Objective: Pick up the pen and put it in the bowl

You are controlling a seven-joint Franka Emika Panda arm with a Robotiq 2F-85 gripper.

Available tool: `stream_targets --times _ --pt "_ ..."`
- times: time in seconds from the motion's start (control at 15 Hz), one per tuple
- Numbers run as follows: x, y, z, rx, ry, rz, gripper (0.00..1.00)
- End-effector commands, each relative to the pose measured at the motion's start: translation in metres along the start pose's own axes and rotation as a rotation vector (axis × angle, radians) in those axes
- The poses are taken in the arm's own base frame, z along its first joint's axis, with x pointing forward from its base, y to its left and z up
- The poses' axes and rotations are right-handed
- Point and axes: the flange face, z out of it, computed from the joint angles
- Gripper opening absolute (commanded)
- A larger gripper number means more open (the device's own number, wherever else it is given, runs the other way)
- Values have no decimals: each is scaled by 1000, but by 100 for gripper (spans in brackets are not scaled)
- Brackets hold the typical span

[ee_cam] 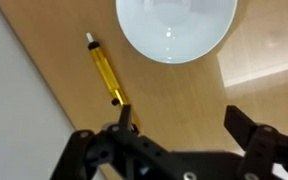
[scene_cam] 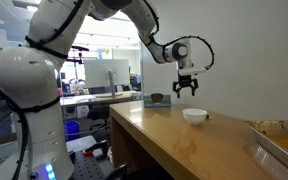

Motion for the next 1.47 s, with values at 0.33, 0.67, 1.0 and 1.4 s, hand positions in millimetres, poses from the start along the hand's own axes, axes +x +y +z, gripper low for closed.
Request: stream_targets --times 0.33,0.67,1.0,1.4 --pt "37 52 48 55 -57 -176 100" --pt "63 63 75 77 -32 -262 99" --pt "79 62 96 129 -57 -318 92" --pt "82 68 113 144 -69 -307 81"
